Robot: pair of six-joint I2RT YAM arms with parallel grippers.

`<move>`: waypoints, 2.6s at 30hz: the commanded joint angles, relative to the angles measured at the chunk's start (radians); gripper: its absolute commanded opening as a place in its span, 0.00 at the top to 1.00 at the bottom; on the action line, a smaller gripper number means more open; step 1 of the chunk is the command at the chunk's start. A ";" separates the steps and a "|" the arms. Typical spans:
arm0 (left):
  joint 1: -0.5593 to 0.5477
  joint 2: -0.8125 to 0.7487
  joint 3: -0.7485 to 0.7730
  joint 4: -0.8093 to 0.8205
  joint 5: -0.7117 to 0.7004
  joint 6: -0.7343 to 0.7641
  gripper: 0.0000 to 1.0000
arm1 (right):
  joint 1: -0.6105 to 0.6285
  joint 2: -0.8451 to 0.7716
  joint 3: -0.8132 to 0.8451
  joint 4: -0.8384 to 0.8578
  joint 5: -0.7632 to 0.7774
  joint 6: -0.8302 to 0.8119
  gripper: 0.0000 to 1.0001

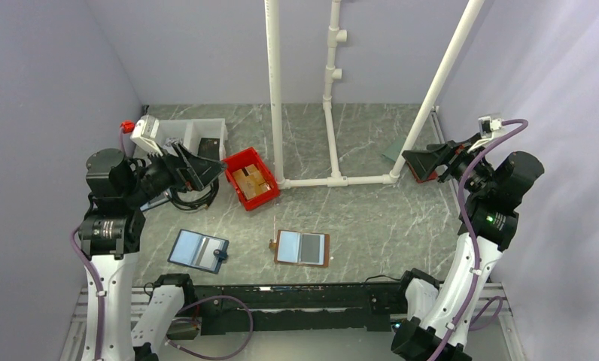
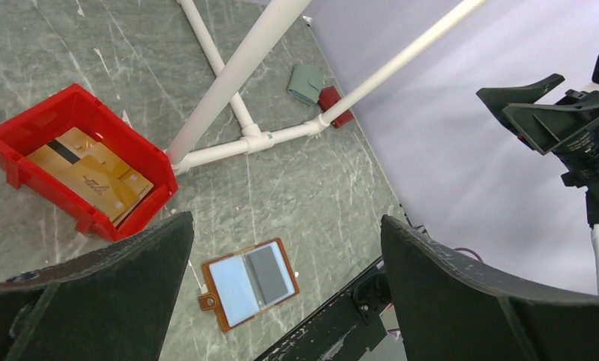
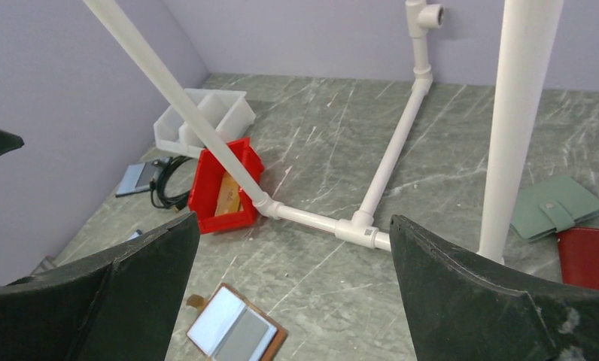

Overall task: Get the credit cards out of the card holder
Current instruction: Reset both arms

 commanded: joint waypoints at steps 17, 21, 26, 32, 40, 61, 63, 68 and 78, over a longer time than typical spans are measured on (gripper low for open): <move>-0.003 -0.039 -0.050 0.015 0.012 0.014 0.01 | -0.004 -0.016 0.005 0.039 -0.037 0.012 0.00; -0.003 -0.043 -0.051 0.012 0.010 0.018 0.01 | -0.004 -0.018 0.000 0.039 -0.033 0.007 0.00; -0.003 -0.044 -0.052 0.009 0.008 0.020 0.01 | -0.004 -0.018 -0.005 0.038 -0.029 0.001 0.00; -0.002 -0.045 -0.054 0.009 0.006 0.022 0.01 | -0.004 -0.019 -0.009 0.041 -0.025 -0.002 0.00; -0.003 -0.045 -0.058 0.010 0.006 0.025 0.01 | -0.004 -0.019 -0.016 0.044 -0.023 -0.005 0.00; -0.003 -0.048 -0.067 0.009 0.005 0.030 0.00 | -0.004 -0.022 -0.031 0.048 -0.016 -0.011 0.00; -0.002 -0.048 -0.067 0.009 0.005 0.030 0.01 | -0.005 -0.022 -0.032 0.048 -0.015 -0.013 0.00; -0.002 -0.048 -0.067 0.008 0.005 0.030 0.01 | -0.005 -0.022 -0.035 0.051 -0.013 -0.010 0.00; -0.003 -0.048 -0.068 0.009 0.006 0.031 0.01 | -0.005 -0.022 -0.035 0.051 -0.009 -0.011 0.00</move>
